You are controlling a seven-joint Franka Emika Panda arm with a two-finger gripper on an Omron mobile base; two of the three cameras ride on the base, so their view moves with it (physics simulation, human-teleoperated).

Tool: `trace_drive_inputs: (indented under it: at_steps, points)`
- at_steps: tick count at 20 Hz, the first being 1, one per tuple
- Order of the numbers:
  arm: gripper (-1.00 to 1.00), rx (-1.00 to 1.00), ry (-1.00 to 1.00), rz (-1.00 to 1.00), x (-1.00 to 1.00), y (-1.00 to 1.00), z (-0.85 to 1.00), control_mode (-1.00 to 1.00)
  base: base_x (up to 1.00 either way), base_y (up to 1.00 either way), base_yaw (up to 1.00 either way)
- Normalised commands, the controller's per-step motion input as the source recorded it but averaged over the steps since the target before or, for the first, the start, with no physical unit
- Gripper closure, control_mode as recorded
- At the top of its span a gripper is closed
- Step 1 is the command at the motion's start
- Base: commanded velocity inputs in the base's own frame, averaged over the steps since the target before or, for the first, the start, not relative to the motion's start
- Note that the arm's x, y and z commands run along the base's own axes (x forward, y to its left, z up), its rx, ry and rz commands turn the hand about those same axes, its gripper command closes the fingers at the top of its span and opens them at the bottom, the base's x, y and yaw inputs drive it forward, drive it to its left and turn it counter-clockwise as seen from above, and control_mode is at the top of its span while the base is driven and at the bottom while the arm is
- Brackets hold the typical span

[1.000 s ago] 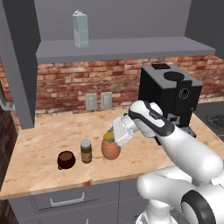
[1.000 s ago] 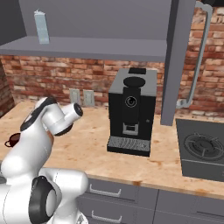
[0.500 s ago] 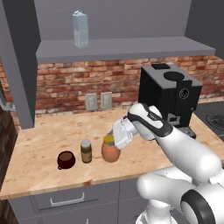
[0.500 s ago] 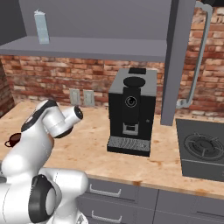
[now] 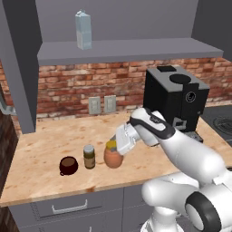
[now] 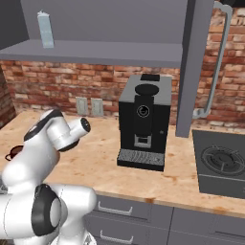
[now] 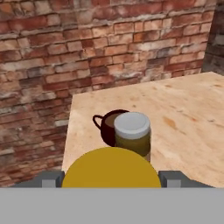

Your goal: Pick the cinnamon and honey bottle from the cabinet and place them next to the mug.

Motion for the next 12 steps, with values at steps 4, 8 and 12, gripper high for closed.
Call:
trace_drive_inputs:
  at_steps: [4, 8, 12]
  points:
    - [1.0, 0.0, 0.0, 0.0, 0.24, 0.11, -0.02, -1.0, 0.0, 0.0, 0.0]
    - [1.0, 0.0, 0.0, 0.0, 0.29, 0.09, -0.03, -1.0, 0.0, 0.0, 0.0]
    - [1.0, 0.01, 0.0, 0.0, 0.1, 0.0, -0.03, -1.0, 0.0, 0.0, 0.0]
